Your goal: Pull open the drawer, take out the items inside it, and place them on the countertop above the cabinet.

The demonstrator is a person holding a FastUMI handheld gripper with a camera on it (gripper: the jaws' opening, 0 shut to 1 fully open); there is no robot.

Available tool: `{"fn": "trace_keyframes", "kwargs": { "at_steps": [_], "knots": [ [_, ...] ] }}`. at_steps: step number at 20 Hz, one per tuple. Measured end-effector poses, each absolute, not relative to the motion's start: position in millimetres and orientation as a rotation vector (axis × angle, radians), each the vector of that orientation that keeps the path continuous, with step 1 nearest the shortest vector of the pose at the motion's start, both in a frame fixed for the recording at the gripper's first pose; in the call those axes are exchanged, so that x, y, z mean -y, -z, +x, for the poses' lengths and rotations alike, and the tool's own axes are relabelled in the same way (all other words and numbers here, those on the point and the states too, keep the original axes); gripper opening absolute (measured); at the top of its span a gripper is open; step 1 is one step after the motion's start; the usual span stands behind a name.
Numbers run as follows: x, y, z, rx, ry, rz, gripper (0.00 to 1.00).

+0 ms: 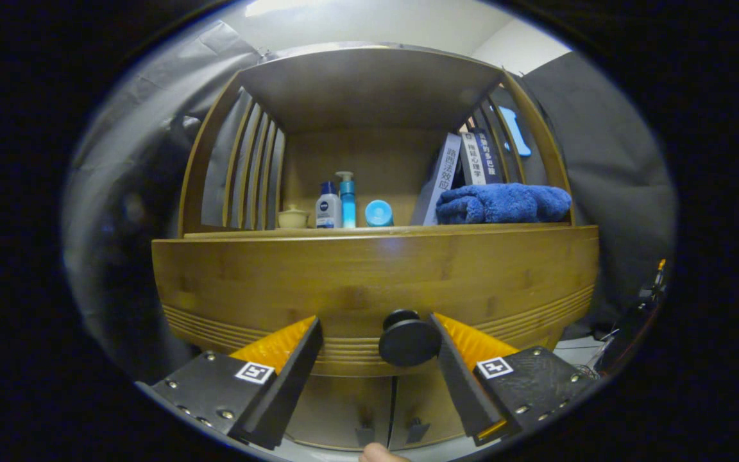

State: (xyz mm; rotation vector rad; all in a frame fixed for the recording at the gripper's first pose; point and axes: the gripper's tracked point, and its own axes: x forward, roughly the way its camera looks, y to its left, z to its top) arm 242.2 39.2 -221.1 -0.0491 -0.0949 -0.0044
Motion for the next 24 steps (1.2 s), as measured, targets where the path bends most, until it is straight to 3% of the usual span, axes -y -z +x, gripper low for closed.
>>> {"fn": "trace_keyframes", "kwargs": {
  "at_steps": [13,19,24],
  "knots": [
    [-39,228,270,0.013,0.018,-0.023,0.99],
    [-26,274,251,-0.25,0.037,-0.097,1.0],
    [-26,221,221,-0.182,0.018,-0.07,0.99]
  ]
}}
